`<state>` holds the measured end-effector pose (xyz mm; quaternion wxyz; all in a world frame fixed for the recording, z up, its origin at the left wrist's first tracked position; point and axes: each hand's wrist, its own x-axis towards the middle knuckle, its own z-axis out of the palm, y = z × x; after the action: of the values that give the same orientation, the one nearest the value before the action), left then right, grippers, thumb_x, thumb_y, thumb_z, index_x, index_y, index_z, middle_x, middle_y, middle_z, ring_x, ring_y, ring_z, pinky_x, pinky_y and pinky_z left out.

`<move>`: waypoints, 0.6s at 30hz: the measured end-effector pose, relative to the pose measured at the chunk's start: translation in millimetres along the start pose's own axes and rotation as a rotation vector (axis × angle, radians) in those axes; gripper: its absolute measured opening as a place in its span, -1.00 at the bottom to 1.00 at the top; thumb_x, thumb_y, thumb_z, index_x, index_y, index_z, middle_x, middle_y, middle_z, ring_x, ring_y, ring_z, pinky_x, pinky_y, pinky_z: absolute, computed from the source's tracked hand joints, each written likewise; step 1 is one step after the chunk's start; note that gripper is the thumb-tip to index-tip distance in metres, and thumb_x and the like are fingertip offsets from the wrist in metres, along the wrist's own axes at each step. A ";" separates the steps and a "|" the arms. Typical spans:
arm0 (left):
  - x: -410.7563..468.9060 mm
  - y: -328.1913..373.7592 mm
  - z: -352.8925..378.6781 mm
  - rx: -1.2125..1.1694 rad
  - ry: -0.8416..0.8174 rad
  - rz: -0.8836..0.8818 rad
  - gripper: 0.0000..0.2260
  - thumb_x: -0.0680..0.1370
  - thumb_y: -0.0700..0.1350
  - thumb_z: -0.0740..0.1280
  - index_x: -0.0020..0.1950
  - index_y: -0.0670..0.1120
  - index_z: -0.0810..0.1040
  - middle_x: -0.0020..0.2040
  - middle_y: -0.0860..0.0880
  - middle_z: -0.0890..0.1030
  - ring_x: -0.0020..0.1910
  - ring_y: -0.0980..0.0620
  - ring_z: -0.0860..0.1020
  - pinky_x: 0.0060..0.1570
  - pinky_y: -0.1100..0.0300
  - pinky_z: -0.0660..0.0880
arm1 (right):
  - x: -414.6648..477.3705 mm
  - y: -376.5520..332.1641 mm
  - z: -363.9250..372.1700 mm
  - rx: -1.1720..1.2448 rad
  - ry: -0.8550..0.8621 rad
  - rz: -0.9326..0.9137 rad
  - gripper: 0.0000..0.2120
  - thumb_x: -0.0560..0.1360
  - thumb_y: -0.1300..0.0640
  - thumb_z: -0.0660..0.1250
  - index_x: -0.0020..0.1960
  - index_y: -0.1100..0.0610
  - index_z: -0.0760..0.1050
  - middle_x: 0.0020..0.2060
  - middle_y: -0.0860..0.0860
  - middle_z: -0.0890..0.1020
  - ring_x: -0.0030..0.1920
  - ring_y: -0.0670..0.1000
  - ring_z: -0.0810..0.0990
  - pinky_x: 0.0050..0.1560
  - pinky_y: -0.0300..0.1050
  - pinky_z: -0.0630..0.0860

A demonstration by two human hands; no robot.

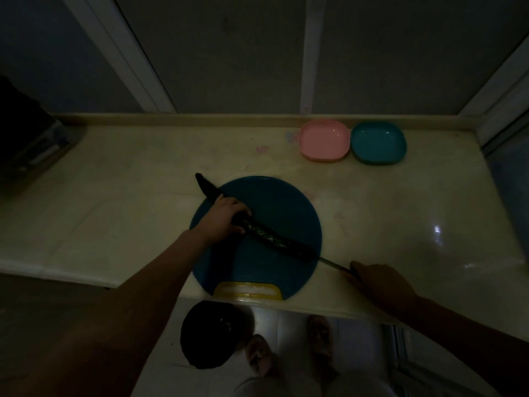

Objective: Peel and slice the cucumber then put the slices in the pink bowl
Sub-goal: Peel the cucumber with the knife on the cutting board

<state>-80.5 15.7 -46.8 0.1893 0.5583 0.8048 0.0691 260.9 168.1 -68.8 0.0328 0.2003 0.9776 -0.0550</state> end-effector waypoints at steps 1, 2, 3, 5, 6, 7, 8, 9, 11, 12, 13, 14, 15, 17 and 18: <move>-1.1 3.4 2.4 -0.017 -0.006 0.010 -0.59 0.35 -0.09 0.51 0.17 -0.04 0.54 0.18 -0.10 0.50 0.24 -0.10 0.38 0.37 0.00 0.07 | -2.0 3.3 8.4 0.015 0.069 0.019 -0.33 0.58 -0.19 -0.18 -0.37 0.11 0.52 -0.63 0.06 0.49 -0.66 -0.03 0.46 -0.67 -0.25 0.23; -1.7 6.6 3.7 -0.031 -0.010 0.016 -0.59 0.35 -0.08 0.51 0.17 -0.04 0.55 0.17 -0.09 0.50 0.23 -0.09 0.38 0.37 0.01 0.08 | -3.2 5.3 14.0 0.053 0.149 0.036 -0.31 0.60 -0.18 -0.18 -0.42 0.10 0.51 -0.68 0.05 0.44 -0.71 -0.03 0.41 -0.70 -0.27 0.21; -1.8 9.0 4.8 -0.043 -0.011 0.021 -0.59 0.34 -0.08 0.51 0.17 -0.04 0.55 0.16 -0.09 0.51 0.23 -0.09 0.39 0.36 0.02 0.07 | -3.7 6.4 16.5 0.083 0.191 0.027 -0.29 0.61 -0.18 -0.20 -0.43 0.10 0.50 -0.70 0.04 0.43 -0.73 -0.02 0.38 -0.71 -0.29 0.20; -1.7 12.0 5.5 -0.057 -0.010 0.020 -0.59 0.34 -0.09 0.52 0.16 -0.04 0.55 0.14 -0.09 0.51 0.22 -0.08 0.39 0.36 0.04 0.06 | -2.7 4.4 14.4 0.079 0.243 0.000 -0.27 0.61 -0.18 -0.22 -0.43 0.11 0.51 -0.70 0.03 0.42 -0.73 -0.04 0.37 -0.71 -0.30 0.18; -1.6 13.1 5.2 -0.058 -0.011 0.015 -0.59 0.34 -0.08 0.51 0.17 -0.04 0.55 0.15 -0.09 0.50 0.22 -0.08 0.39 0.35 0.04 0.06 | -1.9 3.9 14.2 0.105 0.242 -0.001 -0.28 0.62 -0.18 -0.21 -0.43 0.11 0.50 -0.70 0.03 0.42 -0.74 -0.05 0.36 -0.72 -0.30 0.18; -1.5 13.9 4.8 -0.060 -0.012 0.009 -0.59 0.34 -0.08 0.51 0.17 -0.04 0.55 0.15 -0.09 0.50 0.22 -0.08 0.38 0.35 0.03 0.06 | -0.8 2.2 13.5 0.117 0.237 -0.006 -0.31 0.62 -0.17 -0.18 -0.42 0.11 0.50 -0.70 0.02 0.43 -0.73 -0.05 0.36 -0.72 -0.29 0.18; -1.3 14.7 4.5 -0.062 -0.015 0.003 -0.58 0.34 -0.08 0.51 0.17 -0.03 0.55 0.15 -0.08 0.50 0.21 -0.07 0.38 0.35 0.02 0.07 | 0.5 -0.5 14.9 0.127 0.216 -0.011 -0.36 0.60 -0.16 -0.12 -0.42 0.11 0.49 -0.69 0.01 0.43 -0.72 -0.05 0.37 -0.71 -0.27 0.20; -1.6 15.6 4.2 -0.067 -0.020 -0.003 -0.58 0.34 -0.08 0.52 0.17 -0.03 0.55 0.15 -0.08 0.50 0.21 -0.07 0.38 0.35 0.02 0.08 | 2.2 -4.0 14.1 0.157 0.187 -0.005 -0.41 0.57 -0.18 -0.06 -0.40 0.12 0.49 -0.67 0.01 0.45 -0.70 -0.05 0.39 -0.70 -0.26 0.22; -2.6 16.5 3.9 -0.078 -0.025 -0.009 -0.58 0.33 -0.08 0.52 0.17 -0.03 0.55 0.16 -0.08 0.51 0.21 -0.07 0.39 0.35 0.01 0.09 | 8.0 -10.9 13.9 0.210 0.165 0.009 -0.42 0.54 -0.23 -0.05 -0.38 0.13 0.47 -0.64 0.01 0.47 -0.67 -0.05 0.42 -0.67 -0.25 0.24; -3.0 17.4 3.7 -0.083 -0.026 -0.009 -0.57 0.33 -0.08 0.52 0.17 -0.03 0.55 0.16 -0.08 0.51 0.22 -0.07 0.39 0.35 0.02 0.09 | 10.5 -15.6 14.2 0.220 0.163 0.015 -0.41 0.55 -0.23 -0.05 -0.40 0.12 0.46 -0.65 0.00 0.47 -0.68 -0.08 0.40 -0.67 -0.25 0.21; -3.7 18.5 2.8 -0.089 -0.024 -0.010 -0.57 0.33 -0.08 0.52 0.17 -0.03 0.55 0.17 -0.08 0.51 0.22 -0.07 0.39 0.35 0.04 0.09 | 13.7 -21.4 12.4 0.208 0.170 0.010 -0.44 0.54 -0.20 -0.02 -0.42 0.11 0.45 -0.67 -0.01 0.45 -0.70 -0.11 0.36 -0.67 -0.29 0.14; -3.9 20.0 1.2 -0.094 -0.020 -0.016 -0.57 0.33 -0.09 0.52 0.18 -0.04 0.55 0.18 -0.08 0.51 0.23 -0.07 0.38 0.34 0.06 0.09 | 17.2 -25.5 12.6 0.205 0.190 0.014 -0.47 0.52 -0.17 0.02 -0.44 0.11 0.45 -0.68 -0.02 0.43 -0.71 -0.12 0.34 -0.66 -0.32 0.07; -4.2 21.8 -0.9 -0.098 -0.022 -0.027 -0.56 0.34 -0.09 0.52 0.19 -0.05 0.54 0.19 -0.09 0.50 0.23 -0.07 0.36 0.33 0.09 0.09 | 20.5 -29.2 11.9 0.212 0.217 0.022 -0.49 0.51 -0.16 0.04 -0.45 0.12 0.44 -0.69 -0.02 0.43 -0.72 -0.12 0.33 -0.64 -0.33 0.04; -4.7 25.5 -5.3 -0.102 -0.034 -0.052 -0.52 0.35 -0.09 0.51 0.25 -0.07 0.51 0.22 -0.09 0.48 0.25 -0.07 0.34 0.32 0.13 0.10 | 25.2 -34.7 13.5 0.211 0.245 0.015 -0.46 0.55 -0.15 0.05 -0.45 0.14 0.45 -0.70 0.00 0.41 -0.73 -0.10 0.32 -0.68 -0.29 0.07; -5.0 26.3 -6.7 -0.112 -0.042 -0.064 -0.48 0.35 -0.08 0.51 0.28 -0.08 0.48 0.24 -0.09 0.47 0.27 -0.07 0.33 0.33 0.14 0.10 | 26.9 -36.9 13.2 0.171 0.260 0.014 -0.51 0.53 -0.13 0.14 -0.45 0.14 0.47 -0.70 0.02 0.41 -0.73 -0.10 0.32 -0.70 -0.28 0.09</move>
<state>-58.6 21.4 -31.0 0.2393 0.5221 0.8129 0.0960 222.3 143.2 -80.7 -0.1110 0.2148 0.9639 -0.1113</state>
